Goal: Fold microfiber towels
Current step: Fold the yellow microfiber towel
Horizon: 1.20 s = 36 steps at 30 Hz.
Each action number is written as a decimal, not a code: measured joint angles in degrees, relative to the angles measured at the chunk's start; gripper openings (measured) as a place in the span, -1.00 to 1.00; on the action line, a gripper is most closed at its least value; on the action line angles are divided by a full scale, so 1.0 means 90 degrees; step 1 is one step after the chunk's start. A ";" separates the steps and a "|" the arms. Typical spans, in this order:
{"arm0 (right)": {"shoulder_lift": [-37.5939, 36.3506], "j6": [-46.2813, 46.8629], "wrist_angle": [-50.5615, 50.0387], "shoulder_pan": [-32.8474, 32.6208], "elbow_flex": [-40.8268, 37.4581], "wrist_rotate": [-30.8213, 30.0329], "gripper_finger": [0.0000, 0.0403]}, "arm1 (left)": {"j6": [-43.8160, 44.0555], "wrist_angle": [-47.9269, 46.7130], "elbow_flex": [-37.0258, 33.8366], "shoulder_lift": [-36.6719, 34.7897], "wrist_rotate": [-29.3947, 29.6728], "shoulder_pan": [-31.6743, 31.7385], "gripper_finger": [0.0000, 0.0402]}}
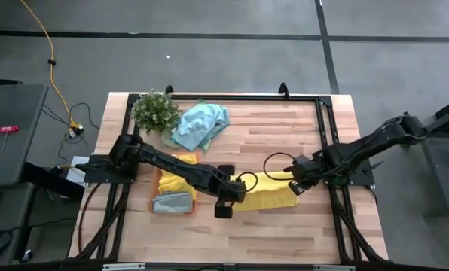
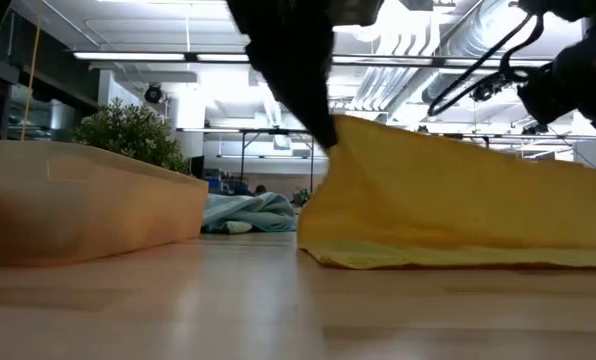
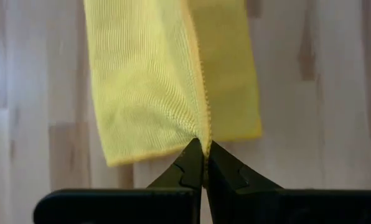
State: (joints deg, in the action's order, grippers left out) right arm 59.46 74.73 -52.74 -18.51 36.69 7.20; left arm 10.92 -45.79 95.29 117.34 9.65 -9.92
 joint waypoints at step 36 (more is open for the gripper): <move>0.0211 -0.0761 0.0240 -0.0087 -0.0002 0.0440 -0.31 | -0.0144 0.0058 -0.0003 0.0759 -0.0845 -0.0098 -0.53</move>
State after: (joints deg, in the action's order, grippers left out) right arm 61.35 67.87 -50.59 -19.29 36.67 11.16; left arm 9.63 -45.27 95.26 124.17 2.04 -10.81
